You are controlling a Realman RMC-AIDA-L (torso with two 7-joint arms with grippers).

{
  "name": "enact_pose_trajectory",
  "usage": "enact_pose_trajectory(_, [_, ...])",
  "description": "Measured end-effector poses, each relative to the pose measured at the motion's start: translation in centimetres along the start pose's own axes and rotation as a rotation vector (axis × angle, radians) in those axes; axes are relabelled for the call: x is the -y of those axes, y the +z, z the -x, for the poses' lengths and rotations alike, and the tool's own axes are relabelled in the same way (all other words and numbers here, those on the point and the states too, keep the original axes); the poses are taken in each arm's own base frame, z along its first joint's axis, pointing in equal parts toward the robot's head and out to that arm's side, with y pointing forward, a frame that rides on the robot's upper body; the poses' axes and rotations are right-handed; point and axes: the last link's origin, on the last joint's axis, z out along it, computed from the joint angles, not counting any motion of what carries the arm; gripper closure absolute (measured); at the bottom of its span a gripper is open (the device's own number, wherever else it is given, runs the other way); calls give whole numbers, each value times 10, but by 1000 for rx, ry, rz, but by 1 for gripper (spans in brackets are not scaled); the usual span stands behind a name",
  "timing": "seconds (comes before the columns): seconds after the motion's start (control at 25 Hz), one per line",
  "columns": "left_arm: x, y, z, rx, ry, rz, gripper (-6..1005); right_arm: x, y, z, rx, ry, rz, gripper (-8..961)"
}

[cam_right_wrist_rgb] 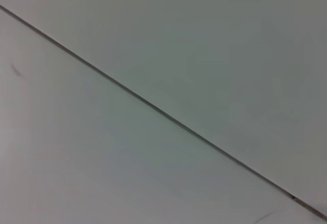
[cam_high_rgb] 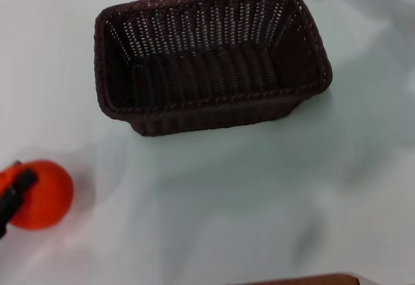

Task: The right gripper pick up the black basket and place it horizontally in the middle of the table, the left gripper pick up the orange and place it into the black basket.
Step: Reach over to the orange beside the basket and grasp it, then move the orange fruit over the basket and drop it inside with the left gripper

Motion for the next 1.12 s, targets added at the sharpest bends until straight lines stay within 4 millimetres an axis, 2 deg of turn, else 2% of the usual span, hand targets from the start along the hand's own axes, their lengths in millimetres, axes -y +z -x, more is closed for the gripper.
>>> enact_pose_trajectory(0.16, [0, 5, -20, -152, 16, -6, 815, -1, -2, 6, -6, 2, -13, 82])
enact_pose_trajectory(0.28, [-1, 18, -37, -269, 43, 19, 832, -1, -2, 13, -6, -1, -22, 82])
enact_pose_trajectory(0.52, [6, 77, -76, -389, 93, 108, 869, -2, 0, 27, 15, -2, -30, 83])
enact_pose_trajectory(0.72, [11, 132, -95, -345, 42, 165, 906, -5, -1, 36, 31, 3, -36, 82])
enact_pose_trajectory(0.84, [10, 159, -96, -283, 8, 177, 927, -5, -2, 42, 31, 8, -46, 82])
enact_pose_trajectory(1.0, [11, 184, -97, -205, -54, 180, 894, -6, -2, 48, 16, 21, -59, 83])
enact_pose_trajectory(1.12, [9, 192, -97, -182, -59, 192, 827, -7, -2, 54, -3, 33, -67, 83])
